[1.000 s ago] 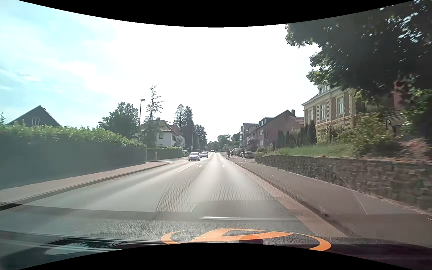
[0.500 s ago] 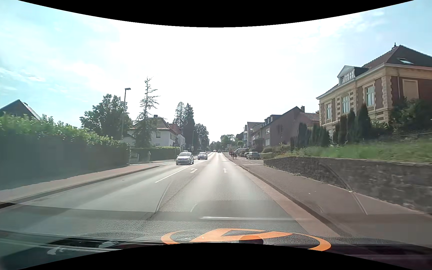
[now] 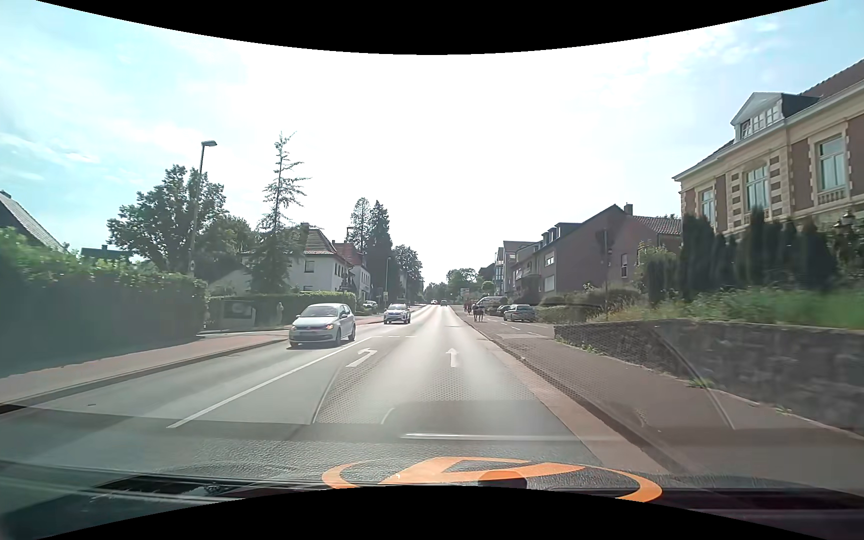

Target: Follow the waypoints while adhering to traffic rules and regulations

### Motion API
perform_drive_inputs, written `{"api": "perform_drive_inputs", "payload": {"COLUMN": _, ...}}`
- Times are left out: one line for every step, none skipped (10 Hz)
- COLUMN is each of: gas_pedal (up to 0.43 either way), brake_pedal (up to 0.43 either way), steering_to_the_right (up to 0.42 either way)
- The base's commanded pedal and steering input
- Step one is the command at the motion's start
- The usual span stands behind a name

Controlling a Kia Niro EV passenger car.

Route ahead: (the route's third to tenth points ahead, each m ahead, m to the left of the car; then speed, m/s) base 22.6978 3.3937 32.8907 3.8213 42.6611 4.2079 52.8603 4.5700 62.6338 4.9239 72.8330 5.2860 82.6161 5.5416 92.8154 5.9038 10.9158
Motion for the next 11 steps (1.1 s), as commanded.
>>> {"api": "perform_drive_inputs", "payload": {"gas_pedal": 0.098, "brake_pedal": 0.0, "steering_to_the_right": -0.012}}
{"api": "perform_drive_inputs", "payload": {"gas_pedal": 0.11, "brake_pedal": 0.0, "steering_to_the_right": -0.012}}
{"api": "perform_drive_inputs", "payload": {"gas_pedal": 0.11, "brake_pedal": 0.0, "steering_to_the_right": -0.012}}
{"api": "perform_drive_inputs", "payload": {"gas_pedal": 0.118, "brake_pedal": 0.0, "steering_to_the_right": -0.012}}
{"api": "perform_drive_inputs", "payload": {"gas_pedal": 0.118, "brake_pedal": 0.0, "steering_to_the_right": -0.012}}
{"api": "perform_drive_inputs", "payload": {"gas_pedal": 0.118, "brake_pedal": 0.0, "steering_to_the_right": -0.009}}
{"api": "perform_drive_inputs", "payload": {"gas_pedal": 0.118, "brake_pedal": 0.0, "steering_to_the_right": -0.008}}
{"api": "perform_drive_inputs", "payload": {"gas_pedal": 0.118, "brake_pedal": 0.0, "steering_to_the_right": -0.006}}
{"api": "perform_drive_inputs", "payload": {"gas_pedal": 0.118, "brake_pedal": 0.0, "steering_to_the_right": -0.005}}
{"api": "perform_drive_inputs", "payload": {"gas_pedal": 0.118, "brake_pedal": 0.0, "steering_to_the_right": -0.005}}
{"api": "perform_drive_inputs", "payload": {"gas_pedal": 0.118, "brake_pedal": 0.0, "steering_to_the_right": -0.005}}
